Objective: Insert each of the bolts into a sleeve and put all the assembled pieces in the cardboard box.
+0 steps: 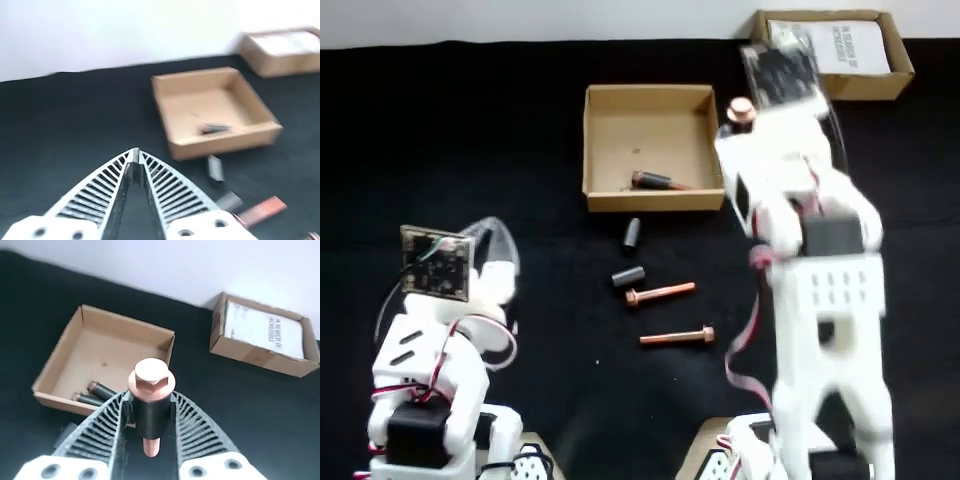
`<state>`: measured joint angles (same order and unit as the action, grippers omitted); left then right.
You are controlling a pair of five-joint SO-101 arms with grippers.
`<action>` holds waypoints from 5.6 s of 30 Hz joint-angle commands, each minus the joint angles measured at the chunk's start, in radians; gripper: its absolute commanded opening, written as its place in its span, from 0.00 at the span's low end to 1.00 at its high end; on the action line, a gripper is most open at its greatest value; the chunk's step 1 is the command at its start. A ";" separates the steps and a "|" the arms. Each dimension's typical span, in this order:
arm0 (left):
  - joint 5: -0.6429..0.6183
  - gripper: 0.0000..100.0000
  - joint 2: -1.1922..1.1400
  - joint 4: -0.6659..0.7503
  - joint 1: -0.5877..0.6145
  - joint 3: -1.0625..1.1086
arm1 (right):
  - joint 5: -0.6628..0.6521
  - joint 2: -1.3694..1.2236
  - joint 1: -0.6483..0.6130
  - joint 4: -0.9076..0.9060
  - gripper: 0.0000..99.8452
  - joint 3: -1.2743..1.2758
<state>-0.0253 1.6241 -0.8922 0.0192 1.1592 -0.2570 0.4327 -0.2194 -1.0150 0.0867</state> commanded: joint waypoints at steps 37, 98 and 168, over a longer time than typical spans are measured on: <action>-0.499 0.01 0.185 0.255 0.312 0.535 | -0.896 -1.563 -0.191 -0.156 0.01 -1.305; -0.367 0.01 0.188 0.193 0.260 0.536 | 0.732 -0.816 -0.352 -0.174 0.23 -0.275; -0.012 0.01 0.182 -0.101 0.182 0.509 | 0.554 0.117 0.671 -0.690 0.01 -0.222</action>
<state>-0.0744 1.8021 -0.9429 0.2585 1.6794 0.3506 0.4097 0.2608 -1.7499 -0.2371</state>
